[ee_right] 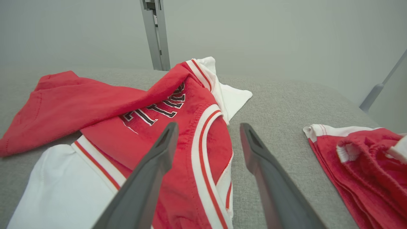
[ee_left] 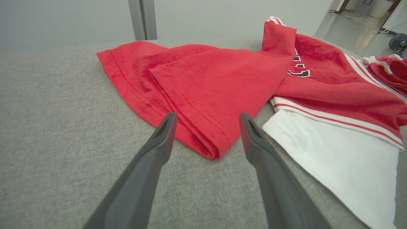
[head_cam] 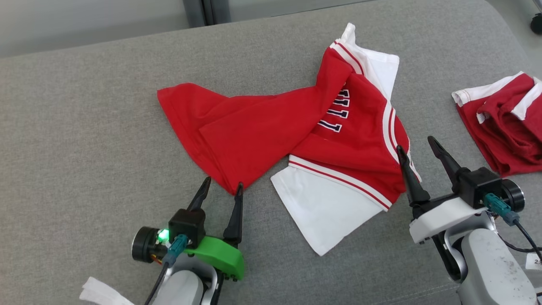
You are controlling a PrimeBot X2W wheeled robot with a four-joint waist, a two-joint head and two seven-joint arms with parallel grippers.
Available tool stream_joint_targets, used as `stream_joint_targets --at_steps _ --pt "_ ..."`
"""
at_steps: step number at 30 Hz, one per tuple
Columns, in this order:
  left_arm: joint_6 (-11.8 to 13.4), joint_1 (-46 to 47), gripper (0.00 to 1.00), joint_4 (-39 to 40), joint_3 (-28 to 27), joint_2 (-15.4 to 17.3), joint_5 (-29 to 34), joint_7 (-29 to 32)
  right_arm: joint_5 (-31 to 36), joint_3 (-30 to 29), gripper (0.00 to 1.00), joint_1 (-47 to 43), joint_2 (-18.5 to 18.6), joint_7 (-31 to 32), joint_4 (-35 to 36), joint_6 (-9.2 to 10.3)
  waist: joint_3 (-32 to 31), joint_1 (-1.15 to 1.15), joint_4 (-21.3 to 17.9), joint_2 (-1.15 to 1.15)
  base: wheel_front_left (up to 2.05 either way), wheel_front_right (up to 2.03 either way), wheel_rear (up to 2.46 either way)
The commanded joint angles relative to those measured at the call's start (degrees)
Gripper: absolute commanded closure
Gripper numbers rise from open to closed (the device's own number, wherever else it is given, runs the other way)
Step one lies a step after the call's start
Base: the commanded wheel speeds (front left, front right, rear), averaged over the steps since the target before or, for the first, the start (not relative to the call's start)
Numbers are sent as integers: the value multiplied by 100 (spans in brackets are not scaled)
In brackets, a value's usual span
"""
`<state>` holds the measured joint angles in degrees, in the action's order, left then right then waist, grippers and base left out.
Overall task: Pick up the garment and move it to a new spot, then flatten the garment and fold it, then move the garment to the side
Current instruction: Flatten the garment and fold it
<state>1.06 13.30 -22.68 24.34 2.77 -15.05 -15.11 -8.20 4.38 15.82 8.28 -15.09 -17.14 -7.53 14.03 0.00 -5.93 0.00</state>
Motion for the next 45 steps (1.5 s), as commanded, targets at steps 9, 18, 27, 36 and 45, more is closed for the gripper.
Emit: stream_joint_targets --at_steps 9,18,27,36,45 --pt "-111 619 0 -717 291 27 -449 -4 41 80 0 217 -99 -9 24 9 417 0 -193 0 0 0 0" --pt "-168 735 2 -861 392 29 -478 6 63 93 0 195 -153 -9 28 9 492 0 -215 0 0 0 0" --pt "-299 640 100 -132 368 27 -147 -3 49 106 0 136 -164 -9 -79 9 312 0 -73 0 0 0 0" --pt "-266 427 100 1412 316 27 158 -2 114 7 0 -173 -211 -9 -316 9 -367 0 613 0 0 0 0" --pt "-218 304 100 2200 182 25 428 -2 161 -58 0 -388 -339 -9 -468 9 -705 0 1170 0 0 0 0"
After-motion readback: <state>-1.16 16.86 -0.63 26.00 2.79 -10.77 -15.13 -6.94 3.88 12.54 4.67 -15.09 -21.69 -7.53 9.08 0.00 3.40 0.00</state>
